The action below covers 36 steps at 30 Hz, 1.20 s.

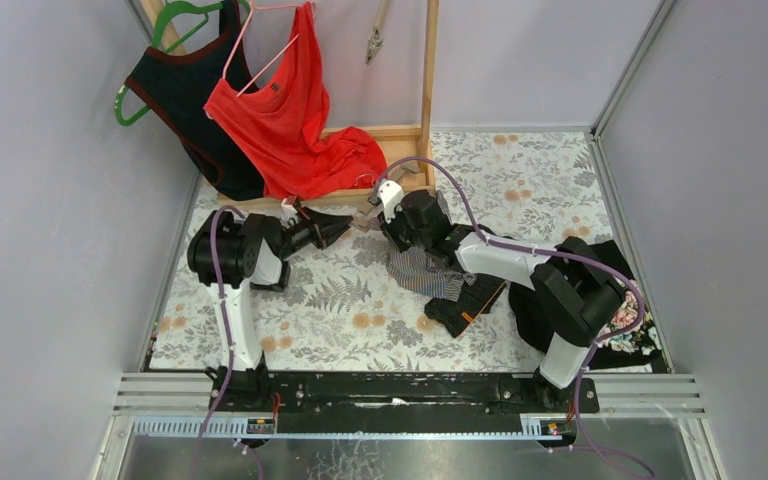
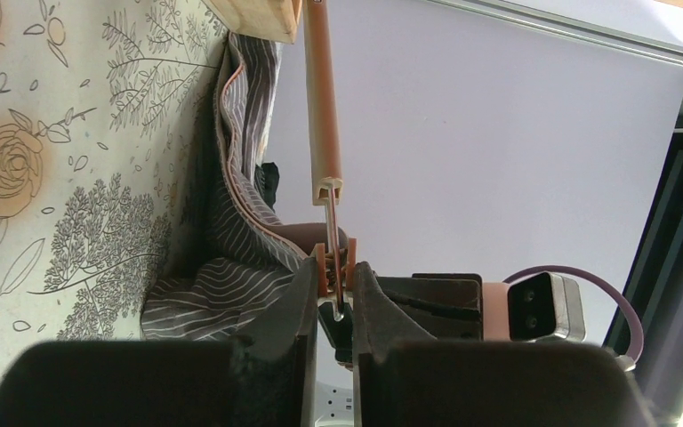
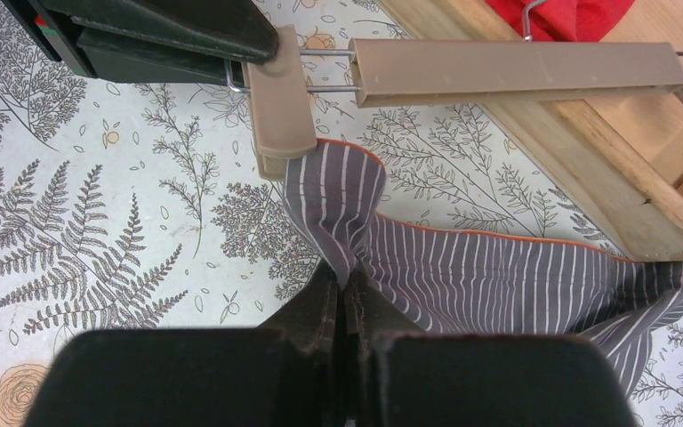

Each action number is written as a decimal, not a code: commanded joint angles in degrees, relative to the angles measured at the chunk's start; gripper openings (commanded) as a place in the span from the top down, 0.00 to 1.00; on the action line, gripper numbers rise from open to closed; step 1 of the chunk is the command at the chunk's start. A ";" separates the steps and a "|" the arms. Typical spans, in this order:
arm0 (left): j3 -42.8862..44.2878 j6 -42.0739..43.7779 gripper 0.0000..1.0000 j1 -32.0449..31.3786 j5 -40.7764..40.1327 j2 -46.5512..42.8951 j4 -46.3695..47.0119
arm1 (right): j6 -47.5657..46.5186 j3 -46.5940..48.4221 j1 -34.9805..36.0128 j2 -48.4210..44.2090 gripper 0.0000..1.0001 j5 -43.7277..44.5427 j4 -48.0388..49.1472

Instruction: Clip the underwear to the hanger

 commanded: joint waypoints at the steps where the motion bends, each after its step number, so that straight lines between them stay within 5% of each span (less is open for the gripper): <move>1: 1.35 0.53 1.00 -0.26 1.68 0.69 4.89 | -1.80 -0.08 0.58 -3.01 1.00 -1.88 3.74; 36: 7.26 -0.32 1.00 -1.54 10.09 4.31 4.79 | -8.51 -2.87 2.00 -4.88 1.00 -1.74 1.72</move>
